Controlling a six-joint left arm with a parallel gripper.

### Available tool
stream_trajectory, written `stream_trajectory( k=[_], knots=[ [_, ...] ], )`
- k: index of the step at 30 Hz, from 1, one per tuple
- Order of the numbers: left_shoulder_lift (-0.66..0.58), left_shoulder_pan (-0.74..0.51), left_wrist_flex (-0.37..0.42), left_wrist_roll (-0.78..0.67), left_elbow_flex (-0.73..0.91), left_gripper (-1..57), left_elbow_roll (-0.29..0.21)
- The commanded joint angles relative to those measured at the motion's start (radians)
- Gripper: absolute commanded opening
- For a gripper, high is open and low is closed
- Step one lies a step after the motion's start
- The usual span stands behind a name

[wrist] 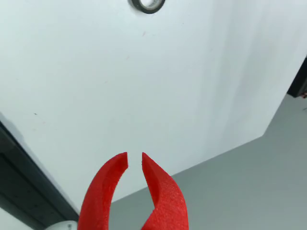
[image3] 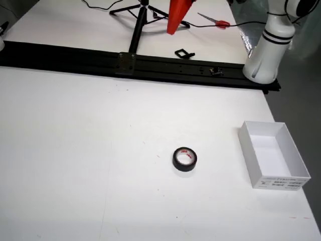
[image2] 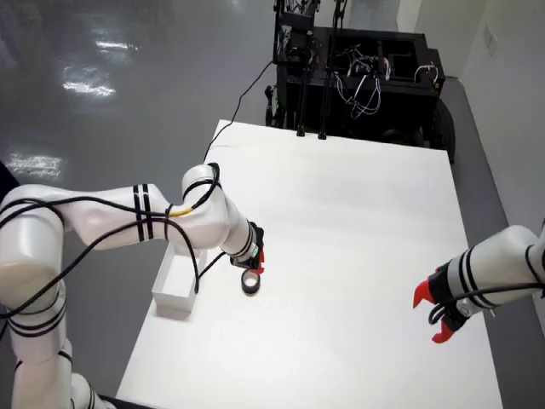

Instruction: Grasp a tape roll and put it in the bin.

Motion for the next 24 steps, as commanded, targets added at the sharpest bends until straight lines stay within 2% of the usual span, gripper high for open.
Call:
stream_trajectory(
  k=[1,7,11,16,24],
  knots=[
    [0.176,0.148,-0.003,-0.173,-0.174,12.4,0.006],
    [0.256,0.205,-0.003,-0.175,-0.24,21.1,0.03],
    [0.331,0.263,-0.017,-0.149,-0.299,21.9,0.032],
    [0.483,0.312,-0.003,-0.041,-0.414,22.3,0.021],
    [0.587,0.375,-0.001,0.072,-0.423,22.6,0.024]
  ],
)
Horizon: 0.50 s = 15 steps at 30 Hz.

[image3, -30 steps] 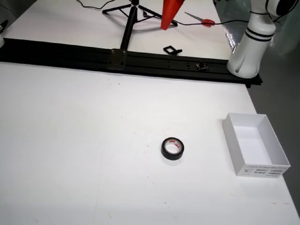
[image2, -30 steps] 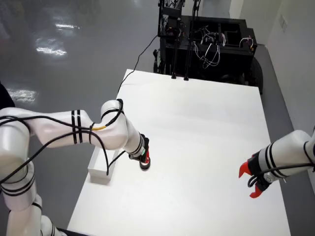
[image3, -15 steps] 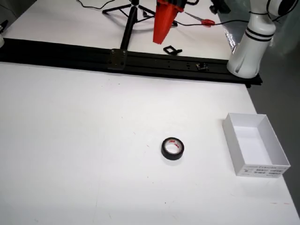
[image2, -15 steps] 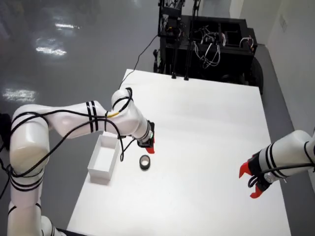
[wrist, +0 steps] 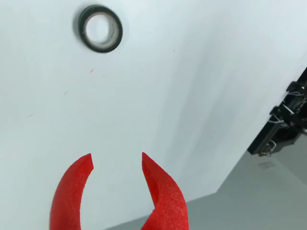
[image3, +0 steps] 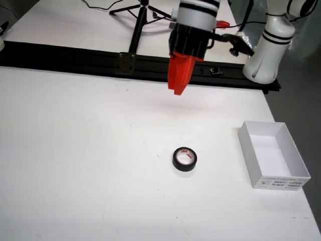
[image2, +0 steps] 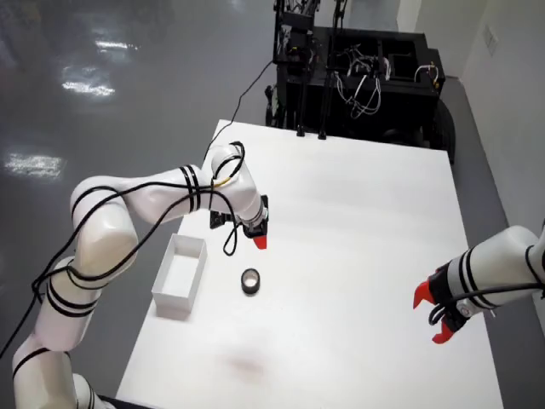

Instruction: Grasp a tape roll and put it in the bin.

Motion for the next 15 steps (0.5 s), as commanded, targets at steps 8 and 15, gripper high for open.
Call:
stream_trajectory(
  k=[8,15],
  knots=[
    [0.336,0.201,-0.06,0.226,-0.125,22.5,0.011],
    [0.402,0.2,-0.107,0.229,-0.131,22.4,0.011]
  ],
)
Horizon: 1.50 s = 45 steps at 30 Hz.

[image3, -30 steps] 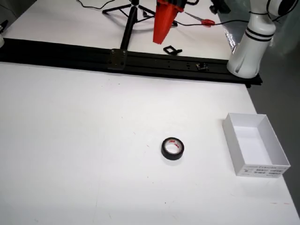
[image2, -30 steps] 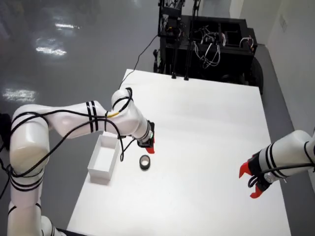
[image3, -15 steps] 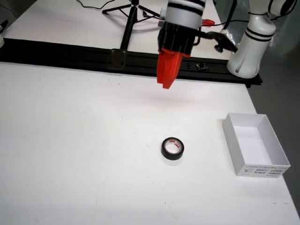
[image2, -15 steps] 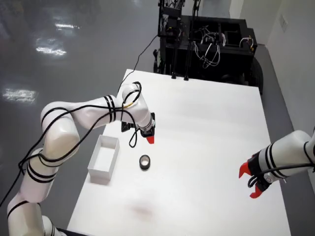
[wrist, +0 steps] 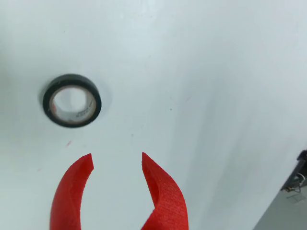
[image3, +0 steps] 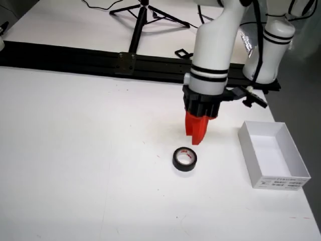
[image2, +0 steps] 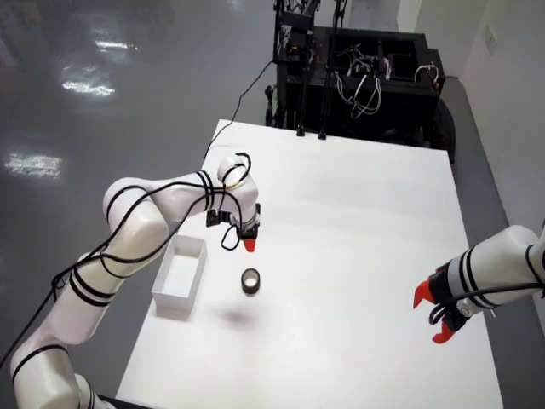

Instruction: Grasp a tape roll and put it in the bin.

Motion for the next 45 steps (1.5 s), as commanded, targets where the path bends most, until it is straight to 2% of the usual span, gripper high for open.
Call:
stream_trajectory(
  k=[1,39,45],
  knots=[
    [0.178,0.062,-0.087,0.077,-0.028,22.3,0.004],
    [0.275,-0.024,-0.135,0.073,-0.051,21.7,-0.018],
    [0.281,-0.013,-0.136,0.073,-0.06,19.2,-0.018]
  ],
)
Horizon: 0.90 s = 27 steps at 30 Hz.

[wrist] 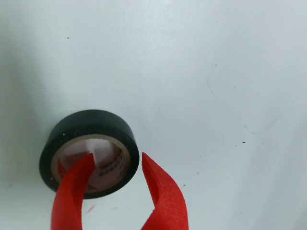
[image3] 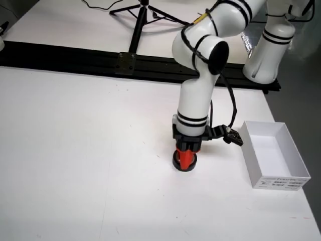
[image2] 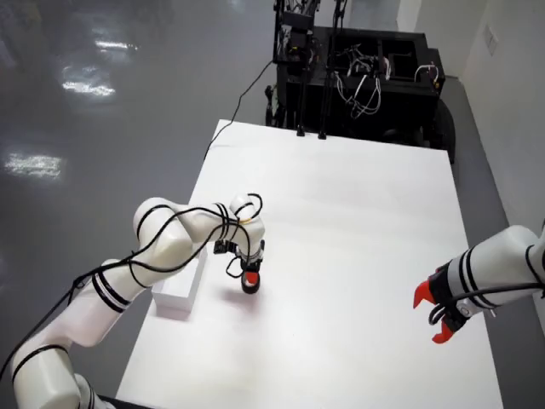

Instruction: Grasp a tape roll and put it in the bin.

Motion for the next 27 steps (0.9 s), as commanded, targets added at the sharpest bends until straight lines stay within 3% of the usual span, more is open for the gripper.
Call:
stream_trajectory(
  k=[1,5,15,27],
  knots=[
    [0.037,0.001,-0.013,-0.005,-0.02,16.4,-0.005],
    [0.037,0.004,-0.004,-0.005,-0.02,-0.7,-0.007],
    [0.047,-0.009,0.065,0.017,-0.043,-0.7,-0.027],
    [-0.009,-0.006,0.215,0.058,-0.105,-0.6,-0.021]
  ],
)
